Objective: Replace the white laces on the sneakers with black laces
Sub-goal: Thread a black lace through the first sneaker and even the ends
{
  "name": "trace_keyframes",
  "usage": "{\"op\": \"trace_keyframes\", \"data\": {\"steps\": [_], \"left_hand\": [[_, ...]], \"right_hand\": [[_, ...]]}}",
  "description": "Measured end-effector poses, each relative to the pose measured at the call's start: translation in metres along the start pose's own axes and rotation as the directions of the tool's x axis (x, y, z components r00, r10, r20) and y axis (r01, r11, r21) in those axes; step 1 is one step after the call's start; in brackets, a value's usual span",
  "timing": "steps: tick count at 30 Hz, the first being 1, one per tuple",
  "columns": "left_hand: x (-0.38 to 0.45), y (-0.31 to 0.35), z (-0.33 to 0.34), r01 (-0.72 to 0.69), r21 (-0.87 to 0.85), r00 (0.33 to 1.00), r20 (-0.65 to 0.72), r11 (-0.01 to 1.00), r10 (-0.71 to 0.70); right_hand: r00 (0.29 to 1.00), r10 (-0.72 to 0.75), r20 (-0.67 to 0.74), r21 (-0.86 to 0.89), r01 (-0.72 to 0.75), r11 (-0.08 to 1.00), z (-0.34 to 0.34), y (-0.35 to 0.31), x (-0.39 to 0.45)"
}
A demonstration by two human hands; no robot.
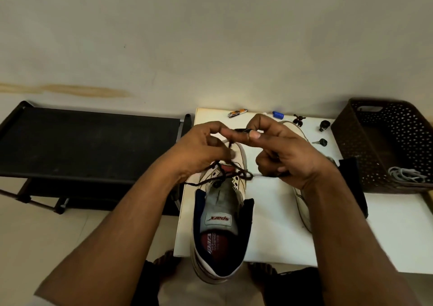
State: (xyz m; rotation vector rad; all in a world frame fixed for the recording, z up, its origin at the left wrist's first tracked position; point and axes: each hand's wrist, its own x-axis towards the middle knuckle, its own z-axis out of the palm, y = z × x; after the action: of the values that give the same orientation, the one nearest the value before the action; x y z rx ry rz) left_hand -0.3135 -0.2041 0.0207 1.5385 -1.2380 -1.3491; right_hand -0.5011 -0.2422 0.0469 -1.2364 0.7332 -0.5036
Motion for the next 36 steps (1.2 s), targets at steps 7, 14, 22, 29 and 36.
{"op": "trace_keyframes", "data": {"steps": [7, 14, 22, 29, 36], "left_hand": [[0.001, -0.016, -0.048, -0.021, 0.494, 0.678, -0.632, 0.869, 0.375], [0.001, -0.024, -0.064, 0.109, 0.558, 0.535, -0.73, 0.823, 0.424], [-0.003, -0.034, -0.099, 0.17, 0.169, 0.486, -0.871, 0.971, 0.067], [-0.02, -0.035, -0.122, 0.249, 0.072, 0.34, -0.94, 0.966, -0.018], [-0.001, -0.009, -0.055, 0.084, -0.058, 0.844, -0.527, 0.995, -0.103]], "right_hand": [[0.997, 0.076, 0.011, -0.274, -0.07, 0.959, -0.034, 0.002, -0.012], [0.88, -0.343, -0.33, 0.042, 0.376, 0.925, -0.045, -0.001, -0.014], [0.674, -0.24, -0.699, -0.434, -0.132, 0.891, -0.067, 0.019, -0.011], [0.042, -0.455, -0.89, -0.435, -0.385, 0.814, -0.083, 0.006, -0.035], [0.595, -0.428, -0.68, -0.708, -0.383, 0.593, -0.056, 0.013, -0.002]]}}
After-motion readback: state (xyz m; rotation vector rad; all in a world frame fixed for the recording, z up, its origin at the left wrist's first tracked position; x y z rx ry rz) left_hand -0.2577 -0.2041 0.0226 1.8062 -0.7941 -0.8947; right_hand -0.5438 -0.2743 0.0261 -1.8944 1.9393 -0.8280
